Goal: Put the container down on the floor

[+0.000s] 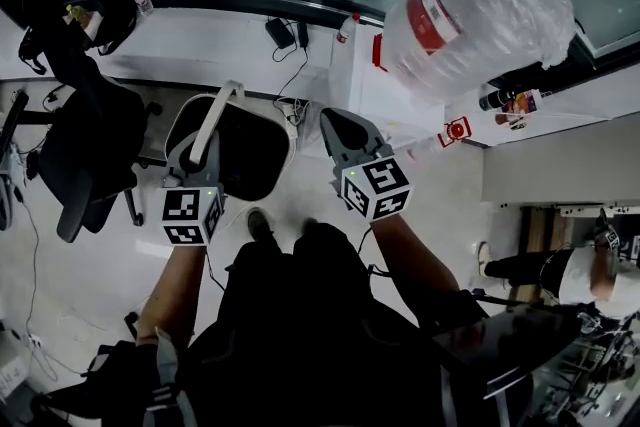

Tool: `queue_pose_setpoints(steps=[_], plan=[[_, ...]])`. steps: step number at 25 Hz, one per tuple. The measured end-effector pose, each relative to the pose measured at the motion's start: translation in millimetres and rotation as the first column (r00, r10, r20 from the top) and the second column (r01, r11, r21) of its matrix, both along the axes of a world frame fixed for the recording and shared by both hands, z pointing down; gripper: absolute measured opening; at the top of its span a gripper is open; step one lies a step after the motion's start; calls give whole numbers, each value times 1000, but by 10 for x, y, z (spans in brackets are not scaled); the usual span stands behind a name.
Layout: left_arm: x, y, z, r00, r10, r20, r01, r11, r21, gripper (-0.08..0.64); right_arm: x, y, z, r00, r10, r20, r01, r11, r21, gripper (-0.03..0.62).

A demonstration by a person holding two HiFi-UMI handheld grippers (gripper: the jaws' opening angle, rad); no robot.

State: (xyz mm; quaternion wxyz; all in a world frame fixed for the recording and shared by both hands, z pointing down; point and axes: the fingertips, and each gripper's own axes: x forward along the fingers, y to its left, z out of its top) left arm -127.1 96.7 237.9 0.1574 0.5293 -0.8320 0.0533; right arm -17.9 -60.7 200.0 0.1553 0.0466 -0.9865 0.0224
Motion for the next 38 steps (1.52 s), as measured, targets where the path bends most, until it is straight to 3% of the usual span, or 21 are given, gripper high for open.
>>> queue_pose_setpoints(steps=[15, 22, 38], plan=[[-629, -494, 941, 995, -96, -7, 96, 994, -50, 14, -696, -283, 1011, 994, -96, -56, 90, 992, -89, 9], [-706, -681, 1705, 991, -117, -67, 110, 989, -98, 12, -782, -406, 1688, 984, -131, -122, 115, 985, -129, 9], [-772, -1023, 3284, 989, -102, -111, 83, 982, -168, 12, -865, -511, 2850, 965, -169, -200, 133, 974, -183, 9]])
